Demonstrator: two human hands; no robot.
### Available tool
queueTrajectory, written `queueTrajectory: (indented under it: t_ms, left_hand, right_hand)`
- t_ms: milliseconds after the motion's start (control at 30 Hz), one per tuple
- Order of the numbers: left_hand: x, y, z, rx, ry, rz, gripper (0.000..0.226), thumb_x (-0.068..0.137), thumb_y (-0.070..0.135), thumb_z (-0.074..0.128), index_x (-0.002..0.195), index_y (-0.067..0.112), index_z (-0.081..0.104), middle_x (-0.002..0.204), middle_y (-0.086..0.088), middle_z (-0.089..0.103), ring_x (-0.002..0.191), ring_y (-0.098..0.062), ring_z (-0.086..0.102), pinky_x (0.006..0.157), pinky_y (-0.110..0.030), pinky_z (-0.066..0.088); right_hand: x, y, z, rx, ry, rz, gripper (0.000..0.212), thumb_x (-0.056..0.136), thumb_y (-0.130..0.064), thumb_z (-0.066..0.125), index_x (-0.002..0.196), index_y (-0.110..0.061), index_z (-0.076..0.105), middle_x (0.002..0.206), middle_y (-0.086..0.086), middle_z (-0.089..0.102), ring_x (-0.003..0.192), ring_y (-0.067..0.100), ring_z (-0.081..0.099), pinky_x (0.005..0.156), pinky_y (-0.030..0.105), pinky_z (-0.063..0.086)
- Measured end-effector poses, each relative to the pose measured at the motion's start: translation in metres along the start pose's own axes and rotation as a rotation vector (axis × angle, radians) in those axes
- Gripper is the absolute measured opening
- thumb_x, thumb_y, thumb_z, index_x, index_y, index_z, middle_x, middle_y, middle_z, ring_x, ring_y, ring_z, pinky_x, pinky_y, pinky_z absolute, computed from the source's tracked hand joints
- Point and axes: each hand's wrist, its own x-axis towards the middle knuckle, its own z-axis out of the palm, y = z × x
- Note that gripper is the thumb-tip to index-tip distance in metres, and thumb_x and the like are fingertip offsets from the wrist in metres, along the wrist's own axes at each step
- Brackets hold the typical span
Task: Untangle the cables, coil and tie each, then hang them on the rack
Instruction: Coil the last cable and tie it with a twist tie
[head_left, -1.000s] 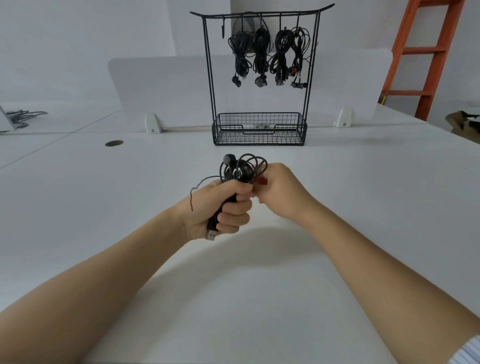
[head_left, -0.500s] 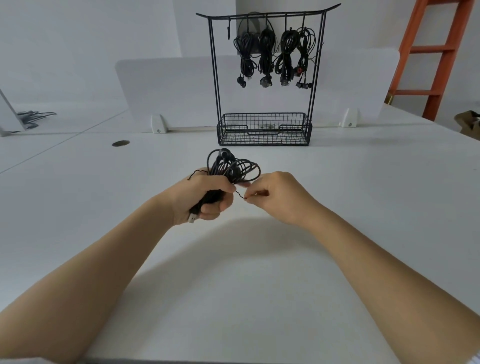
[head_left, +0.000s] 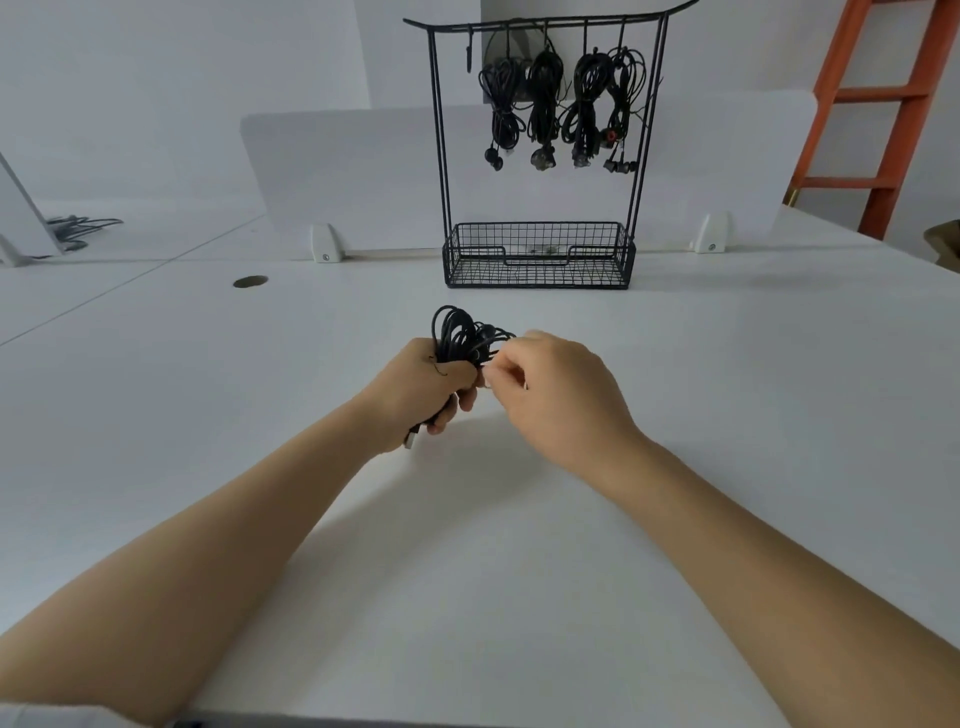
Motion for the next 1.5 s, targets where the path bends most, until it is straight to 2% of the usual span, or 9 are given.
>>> queueTrajectory:
  t_ms: [167,333,567,700,900,1100,1267,1367,1500]
  left_hand:
    - [-0.005,0.006,0.009,0.105,0.085,0.064,0.033,0.080,-0.009,0.034,0.052,0.008,0.042,0.031,0.007,0.037,0.030,-0.008,0.031,0.031,-0.013,0.023]
    - [-0.009,0.010,0.012,0.171,0.069,0.059,0.033,0.079,-0.011,0.030,0.054,0.010,0.038,0.025,0.009,0.037,0.023,-0.004,0.030,0.026,-0.010,0.019]
    - [-0.004,0.005,0.003,0.194,0.074,-0.009,0.027,0.085,0.000,0.039,0.060,0.008,0.044,0.029,0.010,0.043,0.027,-0.006,0.033,0.029,-0.010,0.019]
    - [-0.003,0.005,0.001,0.169,0.077,0.018,0.022,0.084,-0.002,0.042,0.064,0.005,0.043,0.039,0.003,0.038,0.028,-0.006,0.032,0.029,-0.009,0.019]
    - [-0.002,0.005,0.006,0.172,0.037,0.032,0.030,0.084,-0.003,0.038,0.057,0.011,0.042,0.028,0.010,0.042,0.026,-0.003,0.031,0.029,-0.010,0.020]
    - [0.001,0.005,-0.007,-0.205,-0.201,0.004,0.016,0.078,-0.004,0.046,0.068,0.007,0.041,0.045,-0.001,0.052,0.033,-0.009,0.031,0.037,-0.016,0.026]
    - [0.001,0.000,-0.019,-0.401,-0.538,-0.046,0.025,0.055,0.007,0.065,0.066,0.009,0.043,0.045,-0.002,0.043,0.030,-0.007,0.029,0.032,-0.011,0.025]
    - [-0.001,-0.002,-0.027,-0.460,-0.693,-0.079,0.045,0.049,0.040,0.088,0.062,0.014,0.054,0.043,0.005,0.039,0.031,-0.003,0.032,0.031,-0.010,0.025]
    - [0.000,0.000,-0.021,-0.140,-0.508,-0.087,0.053,0.080,0.062,0.051,0.073,0.010,0.044,0.044,0.005,0.036,0.034,-0.006,0.028,0.034,-0.015,0.023]
  right_hand:
    - [-0.005,-0.013,-0.004,0.135,0.036,-0.023,0.030,0.086,-0.041,0.057,0.077,-0.013,0.062,0.067,-0.006,0.049,0.070,0.015,0.045,0.063,0.028,0.035]
    - [-0.003,-0.010,0.002,0.213,-0.063,0.052,0.012,0.085,-0.020,0.060,0.081,-0.011,0.067,0.082,0.004,0.068,0.080,0.023,0.061,0.076,0.035,0.050]
    - [-0.002,-0.007,-0.006,0.072,-0.148,0.005,0.013,0.093,-0.026,0.047,0.082,-0.019,0.051,0.082,-0.005,0.056,0.080,0.019,0.051,0.070,0.029,0.040]
    - [-0.002,-0.005,-0.005,0.157,-0.171,0.049,0.024,0.087,-0.039,0.057,0.093,-0.017,0.062,0.081,-0.005,0.056,0.076,0.015,0.050,0.070,0.027,0.041]
    - [-0.001,-0.006,0.005,0.130,-0.053,0.016,0.017,0.089,-0.019,0.053,0.082,-0.009,0.065,0.073,0.001,0.062,0.073,0.024,0.055,0.068,0.031,0.045]
    - [0.004,0.005,-0.022,-0.064,-0.062,-0.044,0.015,0.089,-0.023,0.053,0.078,-0.017,0.062,0.066,-0.006,0.054,0.073,0.019,0.047,0.063,0.027,0.033]
    - [0.007,0.012,-0.027,0.235,-0.182,-0.030,0.030,0.084,-0.017,0.063,0.057,-0.025,0.053,0.046,-0.014,0.050,0.049,0.004,0.043,0.056,0.020,0.033]
    - [0.005,0.012,-0.025,0.353,-0.217,-0.031,0.032,0.083,-0.012,0.063,0.055,-0.025,0.054,0.043,-0.018,0.049,0.046,0.003,0.041,0.048,0.011,0.031]
    - [0.004,0.015,-0.021,0.373,-0.154,-0.016,0.031,0.083,-0.012,0.062,0.055,-0.023,0.055,0.045,-0.012,0.049,0.049,0.005,0.040,0.052,0.016,0.034]
